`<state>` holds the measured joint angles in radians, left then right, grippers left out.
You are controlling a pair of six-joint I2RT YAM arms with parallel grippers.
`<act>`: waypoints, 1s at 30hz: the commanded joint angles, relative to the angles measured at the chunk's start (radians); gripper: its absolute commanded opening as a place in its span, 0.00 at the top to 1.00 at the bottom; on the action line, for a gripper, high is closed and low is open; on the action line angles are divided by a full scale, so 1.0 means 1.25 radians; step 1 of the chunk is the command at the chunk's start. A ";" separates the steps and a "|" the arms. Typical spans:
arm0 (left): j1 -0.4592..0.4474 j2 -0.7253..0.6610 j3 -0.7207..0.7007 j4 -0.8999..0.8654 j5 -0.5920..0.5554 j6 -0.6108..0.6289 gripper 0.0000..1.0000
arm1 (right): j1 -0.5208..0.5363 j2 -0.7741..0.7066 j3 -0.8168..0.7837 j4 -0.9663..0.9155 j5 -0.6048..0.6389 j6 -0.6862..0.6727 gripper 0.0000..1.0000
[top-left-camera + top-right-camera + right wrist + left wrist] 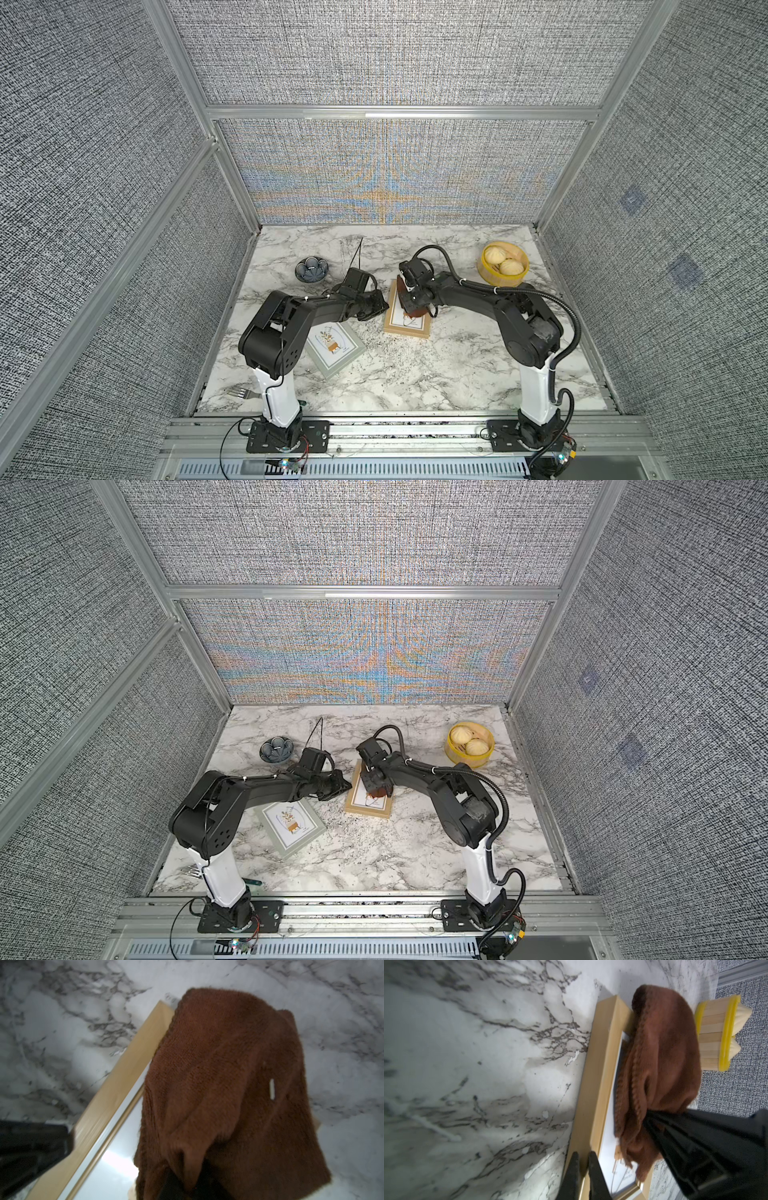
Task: Wipe the picture frame with a cloth
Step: Wipe the dirt from the picture frame.
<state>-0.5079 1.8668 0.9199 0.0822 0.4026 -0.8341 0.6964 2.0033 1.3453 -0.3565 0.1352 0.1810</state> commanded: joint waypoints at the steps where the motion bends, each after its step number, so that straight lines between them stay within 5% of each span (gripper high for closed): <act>1: 0.000 0.019 -0.014 -0.229 -0.081 -0.005 0.90 | 0.033 -0.029 -0.073 -0.074 -0.024 -0.024 0.95; 9: -0.001 0.014 -0.014 -0.235 -0.099 -0.016 0.91 | 0.041 -0.142 -0.206 -0.050 -0.029 -0.056 0.95; 12: -0.001 0.016 -0.013 -0.234 -0.099 -0.011 0.91 | 0.007 -0.112 -0.160 -0.070 -0.007 -0.056 0.95; 18: -0.001 0.019 -0.017 -0.231 -0.096 -0.015 0.91 | 0.082 -0.049 -0.057 -0.061 -0.037 -0.107 0.95; 23: -0.001 0.021 -0.018 -0.226 -0.095 -0.021 0.91 | 0.115 -0.077 -0.101 -0.019 -0.075 -0.118 0.95; 30: -0.001 0.023 -0.012 -0.229 -0.100 -0.016 0.91 | 0.083 -0.137 -0.216 -0.039 0.036 -0.105 0.96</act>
<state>-0.5087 1.8668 0.9203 0.0856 0.3958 -0.8570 0.8162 1.8385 1.1133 -0.2756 0.1467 0.0475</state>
